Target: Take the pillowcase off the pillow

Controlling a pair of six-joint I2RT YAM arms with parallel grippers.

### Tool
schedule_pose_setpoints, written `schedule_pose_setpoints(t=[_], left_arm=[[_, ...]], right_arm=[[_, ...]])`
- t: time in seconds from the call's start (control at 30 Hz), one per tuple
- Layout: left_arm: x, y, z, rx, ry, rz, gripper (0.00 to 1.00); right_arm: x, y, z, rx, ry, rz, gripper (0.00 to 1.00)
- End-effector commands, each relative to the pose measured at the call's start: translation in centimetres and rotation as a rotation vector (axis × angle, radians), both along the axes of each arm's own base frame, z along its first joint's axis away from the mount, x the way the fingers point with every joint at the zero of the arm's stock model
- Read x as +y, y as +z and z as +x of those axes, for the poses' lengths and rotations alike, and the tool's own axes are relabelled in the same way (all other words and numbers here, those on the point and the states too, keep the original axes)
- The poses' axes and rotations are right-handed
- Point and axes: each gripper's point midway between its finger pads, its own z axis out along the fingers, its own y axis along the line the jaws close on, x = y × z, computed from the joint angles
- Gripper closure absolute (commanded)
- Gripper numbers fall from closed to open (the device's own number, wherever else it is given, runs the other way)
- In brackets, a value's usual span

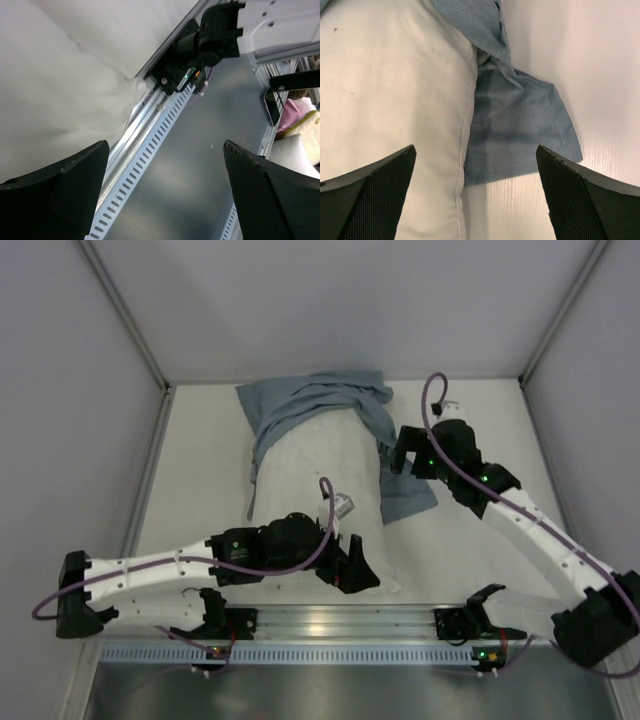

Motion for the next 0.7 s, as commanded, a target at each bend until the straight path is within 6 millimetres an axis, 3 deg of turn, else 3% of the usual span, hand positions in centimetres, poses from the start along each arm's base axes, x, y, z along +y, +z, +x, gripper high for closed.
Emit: schedule_pose_setpoints(t=[0.0,0.03,0.07,0.1,0.17,0.2,0.33,0.5,0.53,0.67], left_arm=[[0.8,5.4,2.1,-0.192,0.044,-0.063,0.01],[2.3,4.9,3.0,-0.213,0.103,0.000,0.01],[3.4,6.5,3.4,-0.233,0.139,-0.017,0.01],[4.3,6.8,3.8,-0.243,0.173,-0.006,0.01],[6.5,6.8,4.7,-0.257,0.252,0.047,0.01],[7.1,6.6,5.0,-0.247,0.287,0.062,0.01],[10.0,5.5,6.4,-0.239,0.436,0.126,0.01],[14.2,2.5,7.7,-0.232,0.607,0.254,0.01],[14.7,1.5,7.7,-0.225,0.620,0.279,0.01],[15.4,-0.4,7.8,-0.207,0.656,0.312,0.01]], right_arm=[[-1.7,-1.2,-3.8,0.028,-0.006,0.063,0.01],[-1.5,-3.6,-5.3,0.077,0.015,0.084,0.00],[-0.1,-3.2,-7.1,0.076,0.107,0.166,0.00],[0.4,-5.7,-9.0,0.131,0.153,0.189,0.01],[2.3,-5.5,-11.4,0.137,0.272,0.295,0.01],[2.4,-7.2,-12.8,0.181,0.296,0.301,0.01],[2.3,-8.9,-16.1,0.248,0.322,0.359,0.01],[3.2,-7.7,-19.5,0.223,0.409,0.531,0.00],[3.7,-6.8,-20.4,0.235,0.439,0.594,0.00],[4.6,-6.5,-21.6,0.272,0.489,0.679,0.01]])
